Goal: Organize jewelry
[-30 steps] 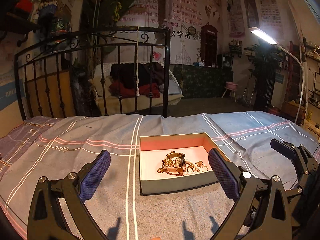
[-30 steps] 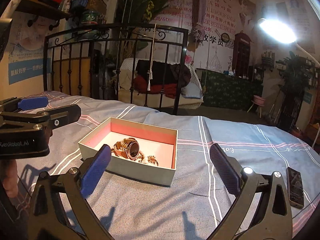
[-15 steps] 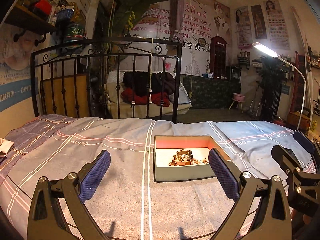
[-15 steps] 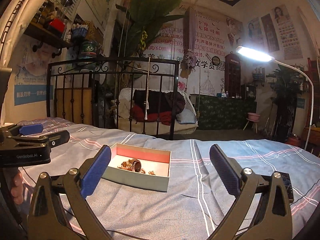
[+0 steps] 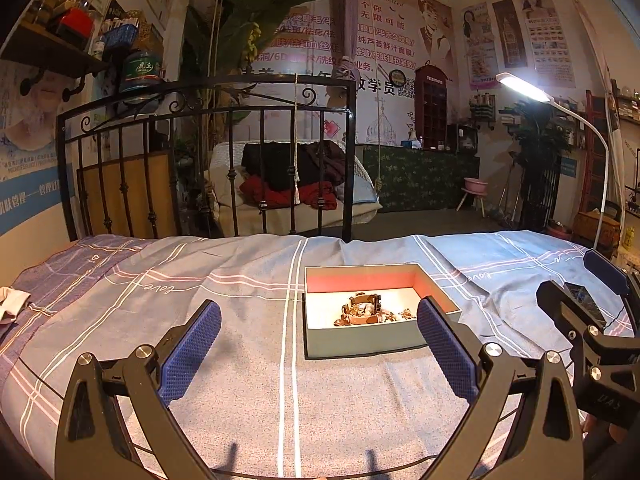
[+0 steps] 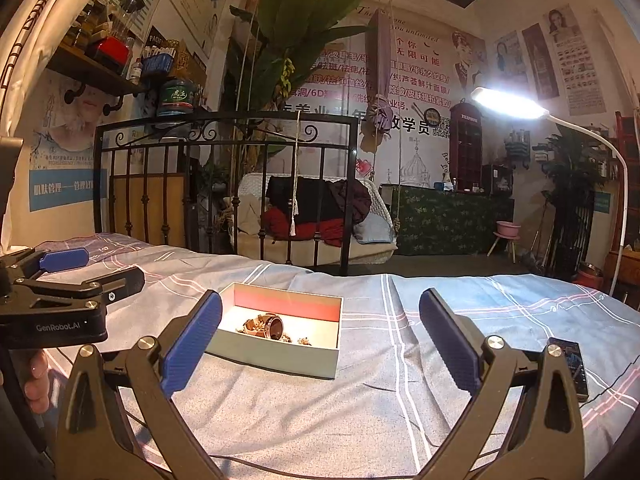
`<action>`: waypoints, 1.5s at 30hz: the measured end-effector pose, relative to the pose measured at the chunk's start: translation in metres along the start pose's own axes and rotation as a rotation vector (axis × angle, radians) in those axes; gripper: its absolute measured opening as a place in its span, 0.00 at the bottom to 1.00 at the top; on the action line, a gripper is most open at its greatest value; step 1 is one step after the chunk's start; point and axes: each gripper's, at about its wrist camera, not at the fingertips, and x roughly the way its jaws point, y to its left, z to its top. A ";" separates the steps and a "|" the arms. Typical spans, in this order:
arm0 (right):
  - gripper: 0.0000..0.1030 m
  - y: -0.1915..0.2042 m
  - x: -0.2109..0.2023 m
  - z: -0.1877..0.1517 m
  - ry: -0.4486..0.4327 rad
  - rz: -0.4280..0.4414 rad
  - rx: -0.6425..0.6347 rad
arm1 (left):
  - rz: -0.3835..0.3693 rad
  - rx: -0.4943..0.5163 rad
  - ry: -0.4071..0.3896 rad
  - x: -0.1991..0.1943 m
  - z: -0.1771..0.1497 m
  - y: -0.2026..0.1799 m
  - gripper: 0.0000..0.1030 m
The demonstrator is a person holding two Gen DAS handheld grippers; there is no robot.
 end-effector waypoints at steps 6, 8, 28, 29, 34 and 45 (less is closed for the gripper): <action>0.95 -0.001 0.004 -0.002 0.015 0.003 0.002 | 0.003 0.004 0.009 0.002 -0.001 0.000 0.94; 0.95 -0.002 0.006 -0.003 0.023 0.005 0.004 | 0.003 0.008 0.011 0.002 -0.002 -0.001 0.94; 0.95 -0.002 0.010 -0.006 0.047 0.010 0.002 | -0.021 0.006 0.041 0.004 -0.001 0.000 0.94; 0.95 -0.002 0.010 -0.006 0.047 0.010 0.002 | -0.023 0.005 0.041 0.004 -0.001 0.000 0.94; 0.95 -0.002 0.010 -0.006 0.045 0.008 0.004 | -0.007 -0.001 0.031 0.004 -0.001 0.000 0.94; 0.95 -0.002 0.010 -0.007 0.045 0.008 0.005 | -0.010 0.010 0.040 0.003 0.001 -0.006 0.94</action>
